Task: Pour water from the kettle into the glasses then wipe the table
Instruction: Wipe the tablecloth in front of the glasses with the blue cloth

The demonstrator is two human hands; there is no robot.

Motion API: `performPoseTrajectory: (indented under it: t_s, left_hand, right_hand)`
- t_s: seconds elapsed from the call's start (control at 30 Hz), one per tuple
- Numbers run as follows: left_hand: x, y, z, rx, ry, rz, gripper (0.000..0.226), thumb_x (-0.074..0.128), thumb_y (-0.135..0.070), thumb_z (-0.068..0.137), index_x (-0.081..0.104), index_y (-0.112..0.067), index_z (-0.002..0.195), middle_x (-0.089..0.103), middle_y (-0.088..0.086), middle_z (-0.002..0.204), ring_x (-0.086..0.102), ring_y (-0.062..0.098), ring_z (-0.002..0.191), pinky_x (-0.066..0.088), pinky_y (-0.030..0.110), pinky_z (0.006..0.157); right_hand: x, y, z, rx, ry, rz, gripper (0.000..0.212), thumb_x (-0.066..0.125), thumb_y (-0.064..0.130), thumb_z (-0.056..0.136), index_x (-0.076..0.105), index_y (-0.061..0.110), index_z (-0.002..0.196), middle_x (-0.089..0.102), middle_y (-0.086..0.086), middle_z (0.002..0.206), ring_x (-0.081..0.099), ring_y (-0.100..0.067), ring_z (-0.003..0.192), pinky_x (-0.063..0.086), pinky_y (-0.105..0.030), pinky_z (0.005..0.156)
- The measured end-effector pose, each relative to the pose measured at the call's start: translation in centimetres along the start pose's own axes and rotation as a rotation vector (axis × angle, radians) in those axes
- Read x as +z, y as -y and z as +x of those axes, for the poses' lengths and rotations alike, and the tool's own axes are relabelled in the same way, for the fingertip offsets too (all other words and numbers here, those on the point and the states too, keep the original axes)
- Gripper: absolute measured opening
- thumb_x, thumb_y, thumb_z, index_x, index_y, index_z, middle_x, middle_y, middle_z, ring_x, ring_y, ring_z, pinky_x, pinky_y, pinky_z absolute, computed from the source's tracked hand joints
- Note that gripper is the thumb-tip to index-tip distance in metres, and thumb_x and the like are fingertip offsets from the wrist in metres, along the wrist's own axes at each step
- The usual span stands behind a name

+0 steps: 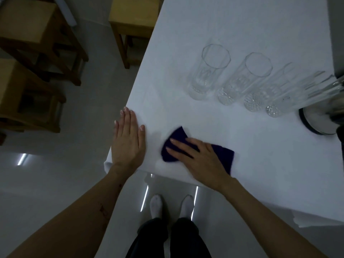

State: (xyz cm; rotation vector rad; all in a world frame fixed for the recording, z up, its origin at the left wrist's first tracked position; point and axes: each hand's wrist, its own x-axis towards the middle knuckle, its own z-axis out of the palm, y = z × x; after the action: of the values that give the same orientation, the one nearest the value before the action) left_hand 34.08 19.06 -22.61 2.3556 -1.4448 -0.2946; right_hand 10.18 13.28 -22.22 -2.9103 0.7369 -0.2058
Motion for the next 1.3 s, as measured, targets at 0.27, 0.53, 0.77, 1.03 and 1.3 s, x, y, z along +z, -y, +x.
performPoseTrajectory:
  t_s: [0.27,0.53,0.77,1.03,1.3]
  left_hand:
    - [-0.1,-0.4,0.0,-0.016,-0.016,0.003,0.064,0.008,-0.041,0.102,0.016,-0.004,0.153,0.013,0.011,0.162,0.008,0.021,0.151,0.002,0.035,0.122]
    - [0.2,-0.3,0.0,-0.031,-0.001,-0.040,0.061,0.011,-0.041,0.102,0.010,-0.008,0.154,0.006,0.006,0.164,-0.001,0.015,0.151,-0.002,0.032,0.122]
    - [0.2,-0.2,0.0,-0.032,0.003,-0.046,0.060,0.010,-0.039,0.103,0.008,-0.008,0.154,0.005,0.006,0.164,-0.002,0.012,0.150,-0.004,0.030,0.122]
    - [-0.3,0.1,-0.1,-0.011,-0.006,-0.110,0.063,0.004,-0.040,0.101,0.012,-0.007,0.154,0.007,0.006,0.163,-0.002,0.009,0.149,-0.009,0.020,0.118]
    - [0.2,0.1,0.1,0.003,0.017,0.009,0.062,0.008,-0.040,0.102,0.007,-0.006,0.154,0.003,0.008,0.164,-0.002,0.017,0.151,-0.001,0.034,0.122]
  right_hand:
    - [-2.2,-6.7,-3.6,1.347,-0.385,-0.023,0.046,0.038,0.013,0.102,0.050,0.015,0.146,0.035,-0.018,0.160,0.041,-0.050,0.122,0.033,-0.054,0.093]
    - [0.3,-0.1,7.0,1.162,-0.290,0.018,0.058,0.056,-0.001,0.090,0.052,0.015,0.145,0.042,-0.019,0.156,0.044,-0.051,0.124,0.040,-0.058,0.089]
    - [0.5,2.6,14.4,0.821,-0.169,0.115,0.071,0.062,-0.003,0.088,0.042,0.016,0.153,0.036,-0.020,0.159,0.037,-0.049,0.134,0.038,-0.059,0.099]
    - [0.8,2.9,9.5,0.148,-0.048,0.120,0.066,0.066,-0.001,0.083,0.054,0.020,0.144,0.050,-0.006,0.153,0.046,-0.036,0.125,0.048,-0.048,0.090]
    - [-1.6,-4.2,-3.4,-0.030,-0.007,-0.072,0.068,0.045,0.003,0.081,0.047,0.036,0.140,0.046,0.006,0.154,0.045,-0.031,0.125,0.044,-0.045,0.086]
